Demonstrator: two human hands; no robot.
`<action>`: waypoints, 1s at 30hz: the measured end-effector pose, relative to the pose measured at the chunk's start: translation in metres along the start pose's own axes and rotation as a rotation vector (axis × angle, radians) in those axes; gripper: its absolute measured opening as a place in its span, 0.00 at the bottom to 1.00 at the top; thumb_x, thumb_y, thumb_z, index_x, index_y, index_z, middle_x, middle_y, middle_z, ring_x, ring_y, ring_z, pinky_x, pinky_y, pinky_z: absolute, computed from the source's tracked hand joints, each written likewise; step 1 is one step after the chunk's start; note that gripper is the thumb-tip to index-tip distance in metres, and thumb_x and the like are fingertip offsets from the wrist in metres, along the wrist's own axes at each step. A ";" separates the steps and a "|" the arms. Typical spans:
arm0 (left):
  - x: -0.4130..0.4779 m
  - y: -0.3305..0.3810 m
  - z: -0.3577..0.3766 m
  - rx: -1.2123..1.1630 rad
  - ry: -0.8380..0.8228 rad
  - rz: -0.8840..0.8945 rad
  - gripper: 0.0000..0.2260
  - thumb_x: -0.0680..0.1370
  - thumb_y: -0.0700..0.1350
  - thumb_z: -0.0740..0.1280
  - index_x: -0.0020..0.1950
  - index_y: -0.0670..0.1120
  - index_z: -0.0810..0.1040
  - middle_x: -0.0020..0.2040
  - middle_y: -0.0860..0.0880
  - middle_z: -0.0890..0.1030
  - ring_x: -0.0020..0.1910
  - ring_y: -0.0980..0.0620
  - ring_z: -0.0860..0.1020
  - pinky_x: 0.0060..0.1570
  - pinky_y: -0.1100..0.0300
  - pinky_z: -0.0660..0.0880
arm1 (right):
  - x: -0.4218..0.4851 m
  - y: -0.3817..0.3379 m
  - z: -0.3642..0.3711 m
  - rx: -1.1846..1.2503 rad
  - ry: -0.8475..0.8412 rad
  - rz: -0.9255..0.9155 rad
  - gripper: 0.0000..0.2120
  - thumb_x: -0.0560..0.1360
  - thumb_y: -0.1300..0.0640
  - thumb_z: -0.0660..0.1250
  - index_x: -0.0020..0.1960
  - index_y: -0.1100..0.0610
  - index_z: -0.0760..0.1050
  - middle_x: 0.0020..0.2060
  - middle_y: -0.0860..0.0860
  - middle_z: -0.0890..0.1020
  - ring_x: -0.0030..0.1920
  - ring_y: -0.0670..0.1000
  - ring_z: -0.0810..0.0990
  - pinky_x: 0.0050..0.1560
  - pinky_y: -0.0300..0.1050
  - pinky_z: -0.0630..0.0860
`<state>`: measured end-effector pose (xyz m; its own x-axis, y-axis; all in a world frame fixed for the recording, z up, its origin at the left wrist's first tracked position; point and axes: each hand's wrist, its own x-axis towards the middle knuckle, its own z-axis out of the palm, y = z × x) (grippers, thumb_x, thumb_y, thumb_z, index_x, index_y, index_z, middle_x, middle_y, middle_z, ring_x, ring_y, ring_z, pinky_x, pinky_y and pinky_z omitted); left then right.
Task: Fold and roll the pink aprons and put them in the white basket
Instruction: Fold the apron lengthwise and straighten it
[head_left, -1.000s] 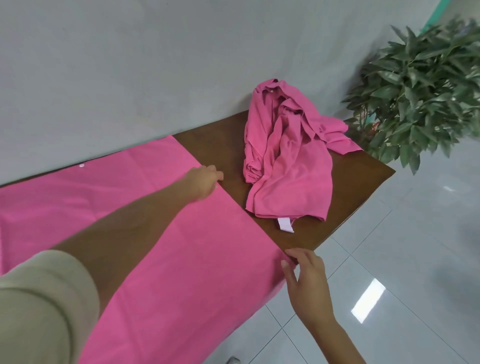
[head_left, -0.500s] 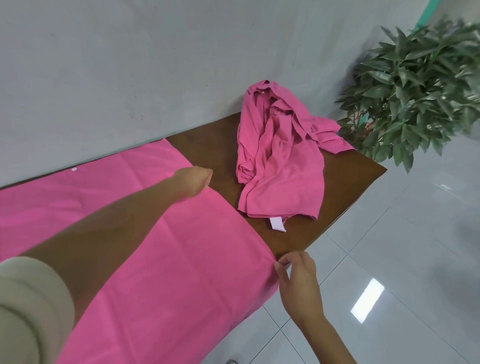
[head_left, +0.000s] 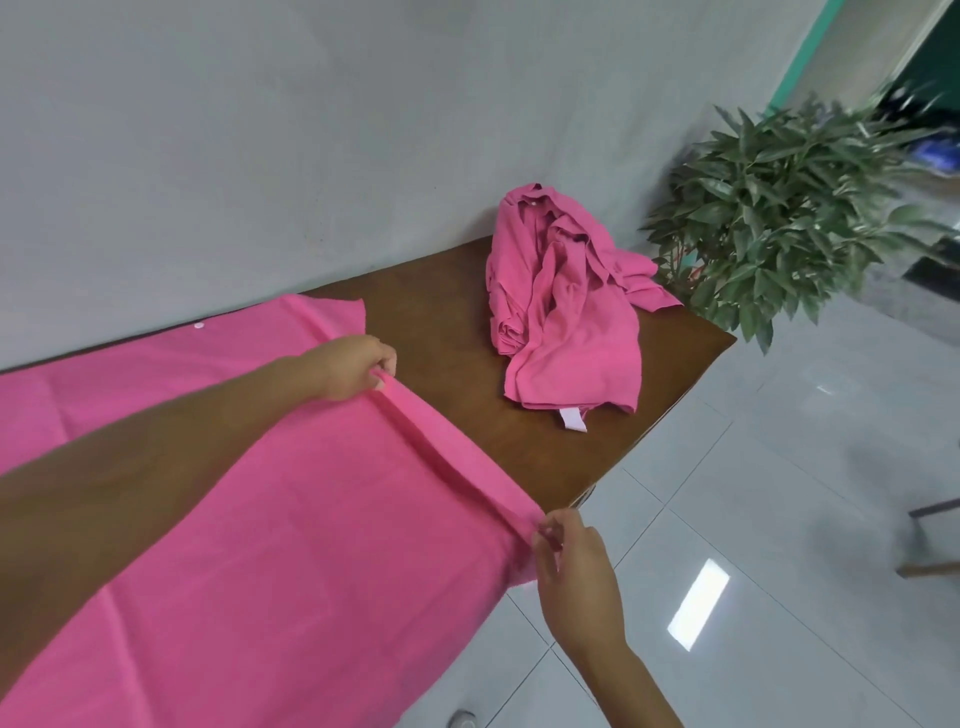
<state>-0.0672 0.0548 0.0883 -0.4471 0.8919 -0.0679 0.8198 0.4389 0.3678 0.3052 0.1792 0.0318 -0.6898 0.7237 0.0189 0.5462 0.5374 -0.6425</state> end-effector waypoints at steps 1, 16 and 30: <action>-0.013 -0.004 -0.001 -0.005 0.000 0.012 0.06 0.76 0.34 0.70 0.42 0.43 0.76 0.42 0.49 0.77 0.44 0.48 0.75 0.46 0.54 0.71 | -0.011 -0.004 0.004 -0.011 0.001 -0.014 0.03 0.83 0.52 0.61 0.53 0.44 0.72 0.46 0.40 0.75 0.49 0.44 0.78 0.48 0.43 0.78; -0.166 -0.035 -0.002 -0.009 0.063 -0.037 0.04 0.75 0.35 0.74 0.42 0.42 0.82 0.42 0.50 0.82 0.41 0.54 0.79 0.44 0.59 0.73 | -0.147 -0.044 0.051 -0.222 0.041 -0.178 0.07 0.82 0.52 0.63 0.44 0.49 0.70 0.35 0.42 0.72 0.37 0.49 0.76 0.37 0.50 0.76; -0.326 -0.019 -0.018 0.152 0.151 -0.226 0.02 0.75 0.36 0.72 0.44 0.40 0.80 0.45 0.42 0.81 0.45 0.44 0.77 0.45 0.52 0.74 | -0.239 -0.068 0.054 -0.134 -0.131 -0.351 0.10 0.82 0.48 0.62 0.43 0.49 0.70 0.34 0.43 0.73 0.38 0.46 0.73 0.36 0.46 0.73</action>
<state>0.0560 -0.2461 0.1200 -0.6628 0.7487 0.0104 0.7326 0.6455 0.2158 0.4076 -0.0533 0.0296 -0.8958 0.4290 0.1161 0.3175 0.8006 -0.5082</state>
